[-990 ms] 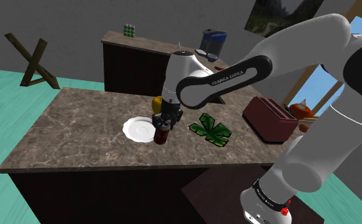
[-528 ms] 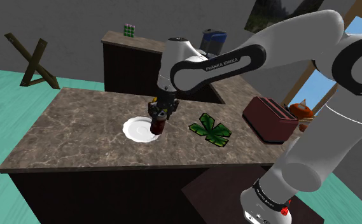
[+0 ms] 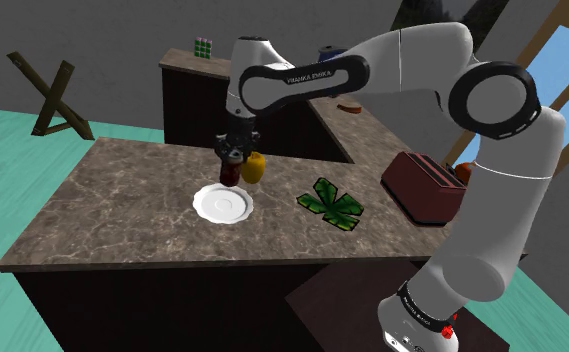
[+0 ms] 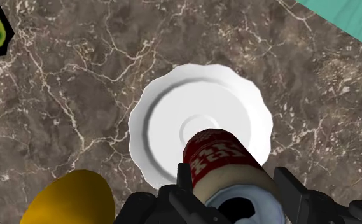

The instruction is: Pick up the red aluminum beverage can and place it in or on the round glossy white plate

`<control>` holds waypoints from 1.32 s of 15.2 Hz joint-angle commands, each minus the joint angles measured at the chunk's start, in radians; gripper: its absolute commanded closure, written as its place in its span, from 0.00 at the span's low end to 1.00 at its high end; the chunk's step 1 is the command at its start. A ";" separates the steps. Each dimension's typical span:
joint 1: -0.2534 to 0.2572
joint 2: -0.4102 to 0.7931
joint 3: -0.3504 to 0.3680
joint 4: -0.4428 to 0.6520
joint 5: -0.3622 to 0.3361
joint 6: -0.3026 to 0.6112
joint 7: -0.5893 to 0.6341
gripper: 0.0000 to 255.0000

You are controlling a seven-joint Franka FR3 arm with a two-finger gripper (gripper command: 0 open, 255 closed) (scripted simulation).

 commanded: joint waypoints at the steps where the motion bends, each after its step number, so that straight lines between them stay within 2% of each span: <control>1: 0.005 0.051 -0.007 0.068 -0.014 -0.019 -0.001 1.00; 20: 0.019 0.164 -0.030 -0.023 -0.060 0.181 0.028 1.00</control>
